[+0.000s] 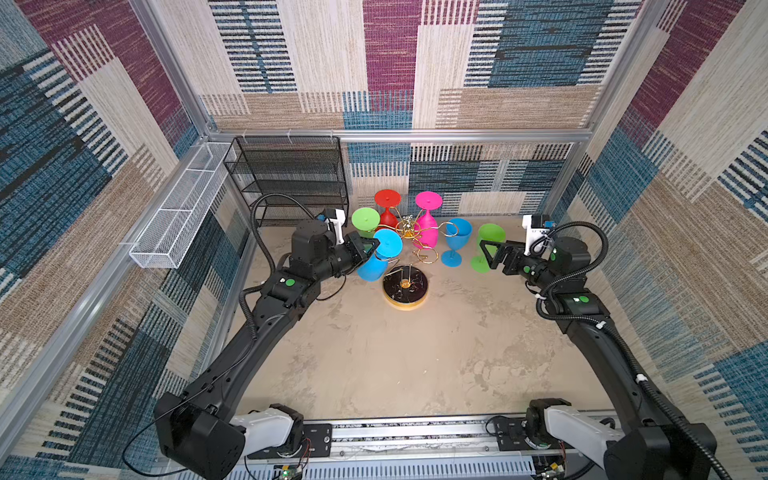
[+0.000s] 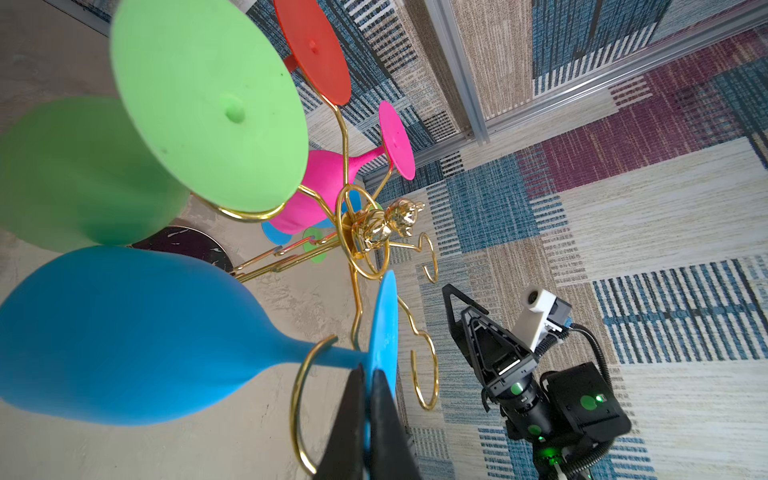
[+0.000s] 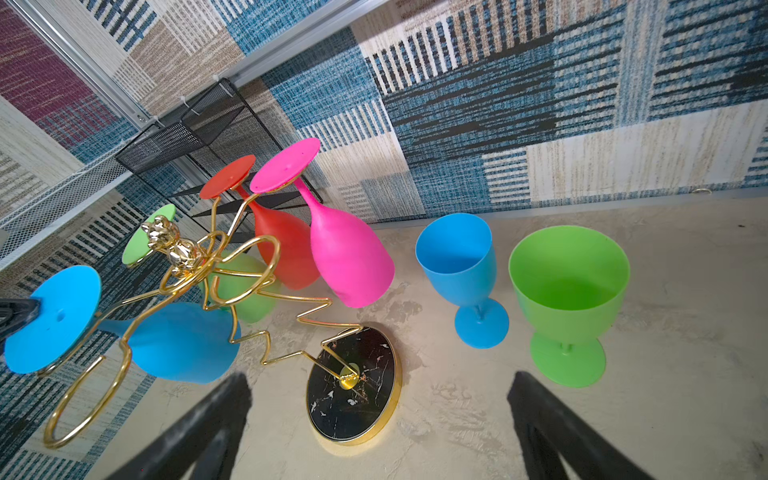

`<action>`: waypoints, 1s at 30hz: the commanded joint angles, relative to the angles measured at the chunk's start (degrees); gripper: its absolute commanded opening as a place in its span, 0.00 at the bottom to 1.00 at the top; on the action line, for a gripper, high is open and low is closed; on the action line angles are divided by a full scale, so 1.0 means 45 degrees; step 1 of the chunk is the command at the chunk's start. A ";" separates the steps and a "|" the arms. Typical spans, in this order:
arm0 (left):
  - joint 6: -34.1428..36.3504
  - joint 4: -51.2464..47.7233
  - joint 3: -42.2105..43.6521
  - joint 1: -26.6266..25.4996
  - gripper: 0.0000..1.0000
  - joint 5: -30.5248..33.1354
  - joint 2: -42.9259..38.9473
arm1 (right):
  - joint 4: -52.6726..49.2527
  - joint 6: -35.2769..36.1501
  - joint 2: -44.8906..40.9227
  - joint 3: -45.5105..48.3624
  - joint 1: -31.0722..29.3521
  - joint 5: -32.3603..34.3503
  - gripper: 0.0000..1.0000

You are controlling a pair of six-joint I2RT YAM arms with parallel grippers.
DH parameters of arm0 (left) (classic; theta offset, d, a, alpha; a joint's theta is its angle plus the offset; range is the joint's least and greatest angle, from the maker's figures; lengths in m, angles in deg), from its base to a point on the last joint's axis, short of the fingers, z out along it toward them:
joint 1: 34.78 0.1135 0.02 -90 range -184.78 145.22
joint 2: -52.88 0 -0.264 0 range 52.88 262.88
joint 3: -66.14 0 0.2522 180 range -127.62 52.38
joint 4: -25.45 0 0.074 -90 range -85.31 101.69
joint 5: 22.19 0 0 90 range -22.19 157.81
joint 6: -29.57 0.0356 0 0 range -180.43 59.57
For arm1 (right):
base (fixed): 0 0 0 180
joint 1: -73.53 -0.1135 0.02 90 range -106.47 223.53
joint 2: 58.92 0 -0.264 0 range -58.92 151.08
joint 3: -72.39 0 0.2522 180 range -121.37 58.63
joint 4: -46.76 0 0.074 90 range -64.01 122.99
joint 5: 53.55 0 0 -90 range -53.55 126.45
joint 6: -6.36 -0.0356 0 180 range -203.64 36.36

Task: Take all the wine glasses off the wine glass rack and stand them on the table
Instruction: 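Pull the blue glass off the rack arm with the left gripper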

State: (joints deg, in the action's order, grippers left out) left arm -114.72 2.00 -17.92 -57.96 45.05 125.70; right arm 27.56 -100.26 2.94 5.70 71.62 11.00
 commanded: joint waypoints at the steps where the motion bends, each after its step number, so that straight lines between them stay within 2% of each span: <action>1: -0.0110 0.0636 -0.0095 -0.0015 0.00 0.0176 0.0145 | 0.0172 -0.0037 0.0002 -0.0113 -0.0005 0.0036 0.99; 21: -0.0559 0.1360 0.0066 -0.0044 0.00 0.0843 0.0272 | 0.0096 -0.0020 0.0144 -0.0228 -0.0017 -0.0030 0.99; 30: -0.0372 0.1116 0.0186 -0.0025 0.00 0.0950 -0.0403 | 0.0019 0.0002 0.0068 -0.0211 -0.0005 -0.0008 0.99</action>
State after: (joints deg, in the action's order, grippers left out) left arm -116.35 5.43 -16.72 -58.14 48.22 124.60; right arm 27.08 -100.24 3.49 5.11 71.62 11.00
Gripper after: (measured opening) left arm 0.060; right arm 0.993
